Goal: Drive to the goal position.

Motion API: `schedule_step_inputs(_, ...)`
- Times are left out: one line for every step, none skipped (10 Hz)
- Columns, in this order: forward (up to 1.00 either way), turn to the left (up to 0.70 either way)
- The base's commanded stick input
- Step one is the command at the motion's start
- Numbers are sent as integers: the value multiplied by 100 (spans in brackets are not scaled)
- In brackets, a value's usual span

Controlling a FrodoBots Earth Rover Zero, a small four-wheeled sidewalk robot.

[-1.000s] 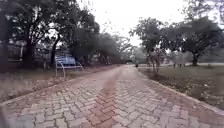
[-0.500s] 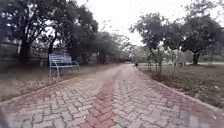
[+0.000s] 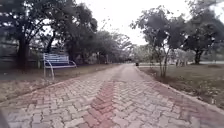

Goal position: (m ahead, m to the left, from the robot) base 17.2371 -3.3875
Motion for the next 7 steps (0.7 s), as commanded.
schedule_step_inputs(70,0)
schedule_step_inputs(70,0)
schedule_step_inputs(70,-1)
schedule_step_inputs(70,-2)
schedule_step_inputs(70,-1)
schedule_step_inputs(70,0)
schedule_step_inputs(70,-2)
